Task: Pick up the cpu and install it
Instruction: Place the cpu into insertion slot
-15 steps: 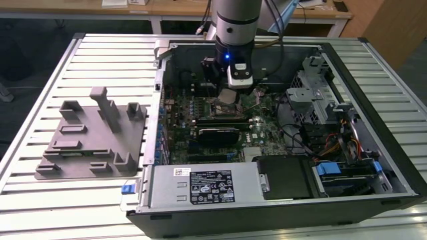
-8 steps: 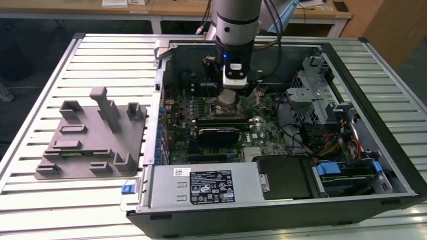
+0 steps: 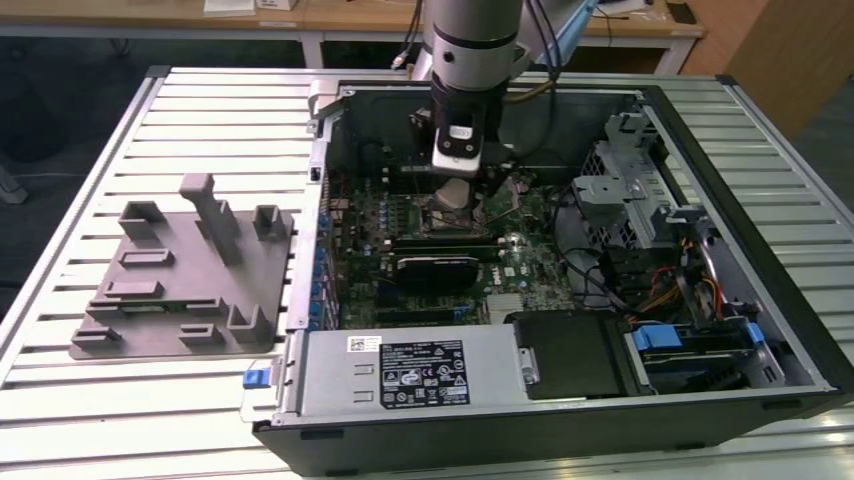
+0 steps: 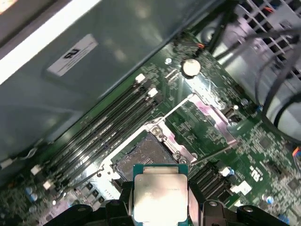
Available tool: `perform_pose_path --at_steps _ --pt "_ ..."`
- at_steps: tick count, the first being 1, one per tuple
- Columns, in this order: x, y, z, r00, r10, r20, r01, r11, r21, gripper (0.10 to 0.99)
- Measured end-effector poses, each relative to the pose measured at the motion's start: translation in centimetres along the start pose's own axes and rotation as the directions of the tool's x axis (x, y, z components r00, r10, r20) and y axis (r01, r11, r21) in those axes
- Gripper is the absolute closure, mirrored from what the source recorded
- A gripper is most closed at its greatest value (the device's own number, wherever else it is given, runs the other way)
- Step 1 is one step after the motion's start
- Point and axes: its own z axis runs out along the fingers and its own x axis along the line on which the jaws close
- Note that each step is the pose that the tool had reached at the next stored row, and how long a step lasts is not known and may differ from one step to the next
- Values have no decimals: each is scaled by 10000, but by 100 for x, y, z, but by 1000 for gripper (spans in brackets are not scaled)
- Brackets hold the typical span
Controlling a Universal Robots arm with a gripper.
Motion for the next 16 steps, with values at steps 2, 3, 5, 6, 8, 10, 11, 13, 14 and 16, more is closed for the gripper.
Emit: perform_pose_path --at_steps 2,3,5,6,8,10,11,13,14,16 --pt "0 0 1 9994 359 15 -359 9994 2 545" --pt "0 0 1 9985 555 24 -555 9985 4 545" --pt "0 0 2 9958 913 39 -913 9958 6 545" --pt "0 0 2 9940 1091 48 -1091 9940 6 545" --pt "0 0 3 9894 1448 63 -1448 9895 7 545" --pt "0 0 4 9836 1804 78 -1804 9836 8 545" --pt "0 0 4 9802 1978 87 -1978 9802 8 545" --pt "0 0 5 9721 2345 102 -2345 9721 7 545" --pt "0 0 5 9677 2520 111 -2520 9677 7 545" --pt "0 0 7 9578 2871 126 -2871 9579 6 545"
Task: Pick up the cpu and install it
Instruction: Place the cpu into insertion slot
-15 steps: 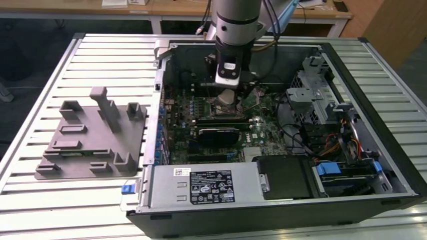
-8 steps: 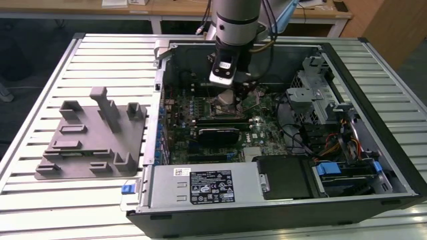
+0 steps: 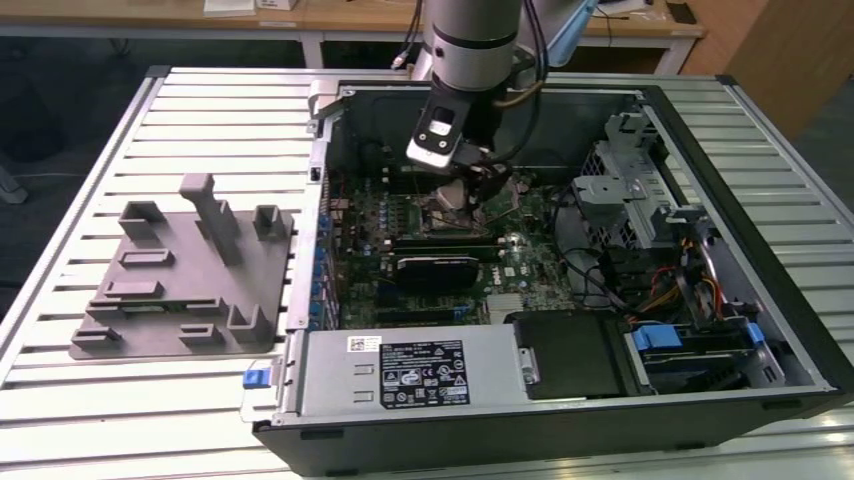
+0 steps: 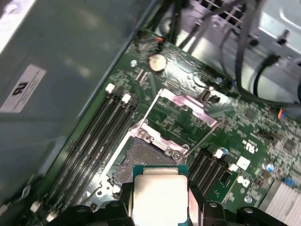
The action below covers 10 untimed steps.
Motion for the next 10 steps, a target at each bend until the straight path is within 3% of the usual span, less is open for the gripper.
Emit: perform_pose_path --at_steps 5,10 --pt "0 0 3 9959 909 40 -909 9959 6 545" --pt "0 0 7 9837 1799 78 -1799 9837 8 545"
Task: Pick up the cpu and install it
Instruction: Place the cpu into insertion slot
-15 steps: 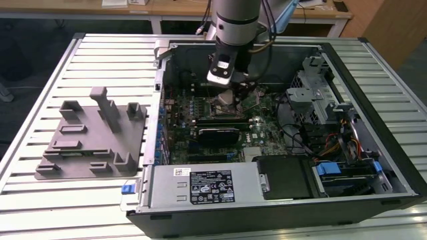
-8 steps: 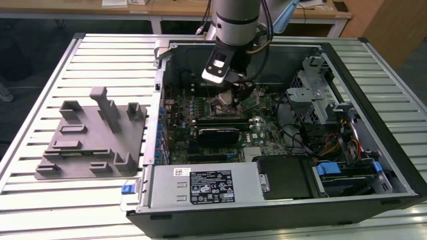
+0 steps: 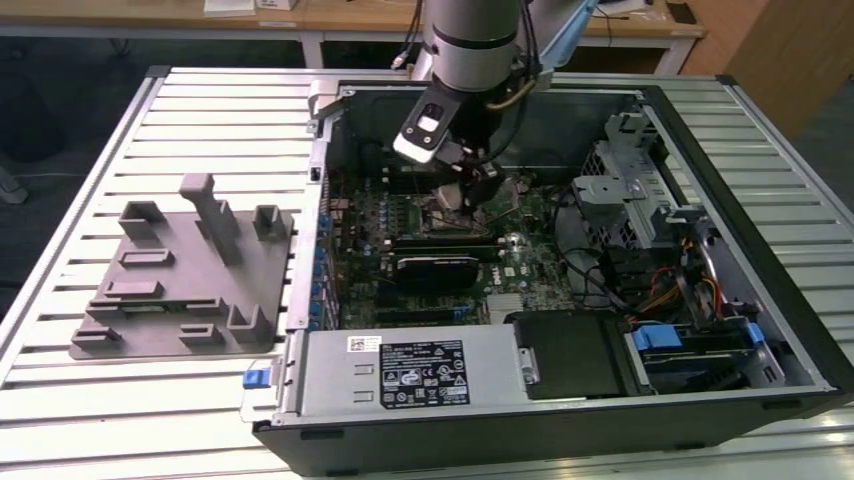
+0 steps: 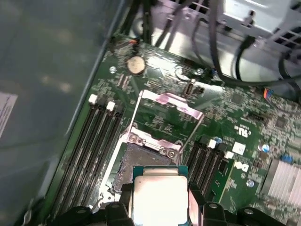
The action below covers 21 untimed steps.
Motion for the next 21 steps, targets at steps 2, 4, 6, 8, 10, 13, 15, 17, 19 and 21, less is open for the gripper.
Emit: perform_pose_path --at_steps 2,4,6,8,10,13,15,17,19,21 --pt "0 0 2 9994 359 15 -359 9994 3 545" --pt "0 0 4 9973 734 32 -734 9973 5 545" --pt "0 0 5 9940 1091 47 -1091 9940 6 545" --pt "0 0 7 9894 1453 63 -1453 9894 8 545" --pt "0 0 9 9835 1808 78 -1808 9835 8 545" --pt "0 -1 12 9721 2345 102 -2345 9721 8 545" --pt "0 -1 14 9628 2698 117 -2698 9629 6 545" --pt "0 -1 15 9525 3043 133 -3044 9526 4 545" --pt "0 -1 17 9409 3383 149 -3384 9410 2 545" --pt "0 -1 19 9275 3734 164 -3735 9276 0 545"
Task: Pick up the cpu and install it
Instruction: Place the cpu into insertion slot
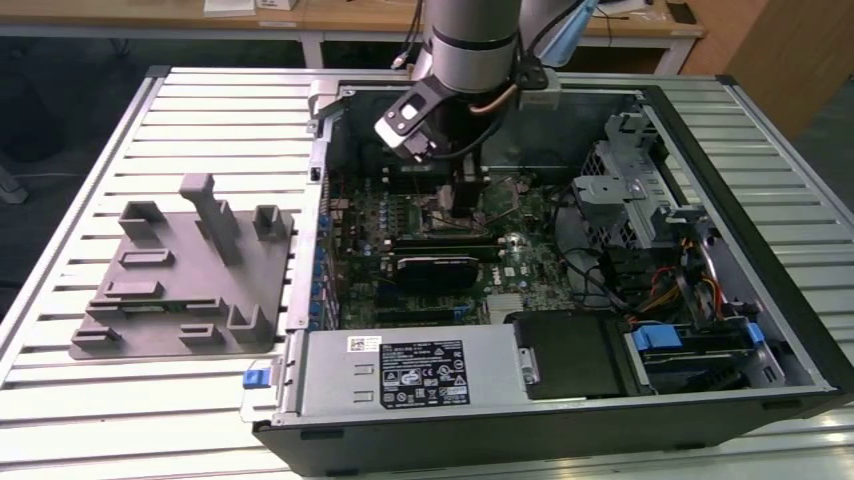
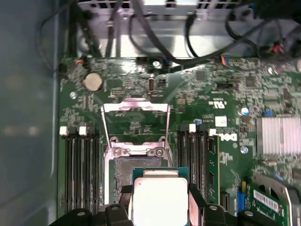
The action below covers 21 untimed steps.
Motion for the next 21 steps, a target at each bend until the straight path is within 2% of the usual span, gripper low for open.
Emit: perform_pose_path --at_steps 3,5,13,21 --pt "0 0 4 9986 534 22 -534 9986 3 545" --pt "0 0 4 9978 662 29 -662 9978 5 545" --pt "3 1 22 9987 500 22 -500 9988 3 545" --pt "26 8 133 9997 251 22 -251 9997 0 545"
